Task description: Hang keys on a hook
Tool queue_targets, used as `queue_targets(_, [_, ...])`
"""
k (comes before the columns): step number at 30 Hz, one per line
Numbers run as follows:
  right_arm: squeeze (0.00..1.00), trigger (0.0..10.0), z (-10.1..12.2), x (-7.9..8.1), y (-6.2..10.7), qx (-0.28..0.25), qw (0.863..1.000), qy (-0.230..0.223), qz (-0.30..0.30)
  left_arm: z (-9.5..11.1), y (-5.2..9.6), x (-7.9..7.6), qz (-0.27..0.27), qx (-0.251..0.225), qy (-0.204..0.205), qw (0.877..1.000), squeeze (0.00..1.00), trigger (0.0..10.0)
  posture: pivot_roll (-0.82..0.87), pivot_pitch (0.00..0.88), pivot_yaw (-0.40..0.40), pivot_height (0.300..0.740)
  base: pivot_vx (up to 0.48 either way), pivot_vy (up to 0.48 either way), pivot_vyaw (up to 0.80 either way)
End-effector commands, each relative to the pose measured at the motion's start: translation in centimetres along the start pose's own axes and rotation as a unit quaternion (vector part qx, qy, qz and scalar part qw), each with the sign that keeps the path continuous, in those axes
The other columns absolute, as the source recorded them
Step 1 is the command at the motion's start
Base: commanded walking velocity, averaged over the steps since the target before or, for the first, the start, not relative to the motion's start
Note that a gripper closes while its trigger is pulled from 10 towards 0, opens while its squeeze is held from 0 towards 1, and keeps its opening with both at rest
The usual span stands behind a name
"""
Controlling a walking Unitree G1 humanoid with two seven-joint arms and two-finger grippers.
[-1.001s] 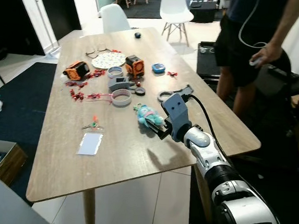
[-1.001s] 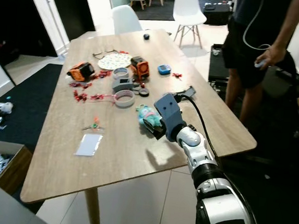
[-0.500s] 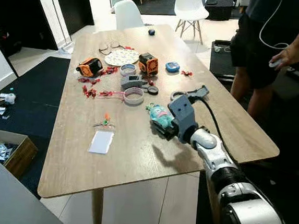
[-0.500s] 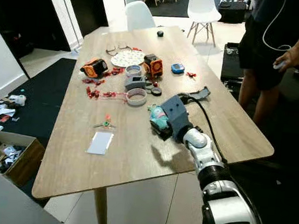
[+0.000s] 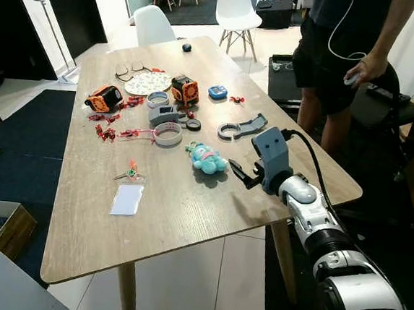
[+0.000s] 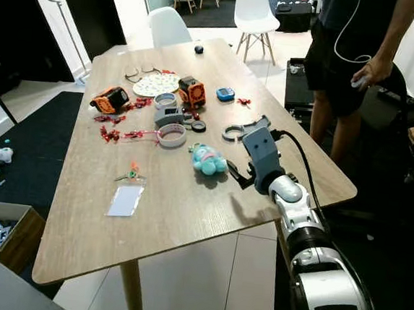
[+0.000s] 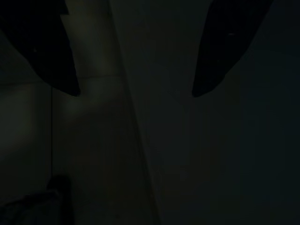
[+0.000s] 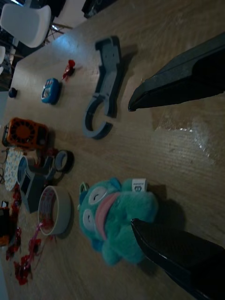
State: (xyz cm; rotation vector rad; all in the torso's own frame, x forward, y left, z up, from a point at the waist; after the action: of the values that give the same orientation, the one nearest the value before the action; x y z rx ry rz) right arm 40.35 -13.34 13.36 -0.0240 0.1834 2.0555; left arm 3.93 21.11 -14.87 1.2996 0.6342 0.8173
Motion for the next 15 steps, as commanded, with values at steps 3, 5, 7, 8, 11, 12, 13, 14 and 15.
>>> queue_targets(3, [1.0,10.0,-0.2,1.1,-0.5,0.005,1.0,-0.014,0.019,-0.6,0.1,0.2,-0.001,0.01,-0.011,1.0,0.0,10.0,-0.14,0.045,0.114,0.74,0.0,0.0,0.0])
queue_targets(5, [1.0,10.0,-0.3,1.2,-0.5,0.005,1.0,-0.015,0.022,-0.7,0.2,0.1,-0.002,0.011,-0.012,1.0,0.0,10.0,-0.14,0.051,0.116,0.74,0.0,0.0,0.0])
queue_targets(7, [1.0,10.0,-0.4,1.6,-0.7,0.009,0.999,-0.015,0.03,-0.8,0.2,0.1,-0.003,0.012,-0.015,1.0,0.0,10.0,-0.14,0.063,0.118,0.74,0.0,0.0,0.0])
queue_targets(8, [1.0,10.0,-0.6,2.2,-0.8,0.012,0.999,-0.015,0.042,-0.9,0.2,0.1,-0.004,0.014,-0.017,1.0,0.0,10.0,-0.14,0.071,0.119,0.74,0.0,0.0,0.0])
queue_targets(11, [0.0,10.0,-0.8,3.7,-1.1,0.014,0.997,-0.013,0.068,-1.2,0.3,0.0,-0.005,0.018,-0.022,1.0,0.0,10.0,-0.13,0.086,0.121,0.74,0.0,0.0,0.0])
queue_targets(12, [0.0,10.0,-0.8,3.7,-1.1,0.014,0.997,-0.013,0.068,-1.2,0.3,0.0,-0.005,0.018,-0.022,1.0,0.0,10.0,-0.13,0.086,0.121,0.74,0.0,0.0,0.0])
queue_targets(13, [0.0,10.0,-0.7,4.0,-1.2,0.012,0.997,-0.012,0.074,-1.3,0.3,0.0,-0.006,0.019,-0.024,1.0,0.0,10.0,-0.13,0.094,0.123,0.74,0.0,0.0,0.0])
queue_targets(14, [0.0,10.0,-0.6,4.3,-1.3,0.01,0.997,-0.012,0.078,-1.3,0.3,0.0,-0.006,0.019,-0.025,0.999,0.0,10.0,-0.13,0.094,0.123,0.74,0.0,0.0,0.0])
queue_targets(15, [0.0,10.0,-0.4,4.5,-1.4,0.006,0.997,-0.012,0.082,-1.4,0.3,0.0,-0.006,0.02,-0.026,0.999,0.0,10.0,-0.13,0.099,0.124,0.74,0.0,0.0,0.0])
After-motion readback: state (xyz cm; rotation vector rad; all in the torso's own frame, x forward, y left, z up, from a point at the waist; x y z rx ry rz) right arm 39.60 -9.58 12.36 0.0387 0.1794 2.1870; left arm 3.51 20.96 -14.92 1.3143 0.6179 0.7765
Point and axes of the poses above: a point about 5 cm out from each wrist's last joint towards the gripper, its own y axis pointing back from the gripper into the wrist, its own z axis along the axis of the wrist's last joint, x = y × z, the point moved 3 cm from there along -y, pointing out of the wrist towards the gripper, and after that the axes turned 13 degrees about -y, right-handed, at the moved point
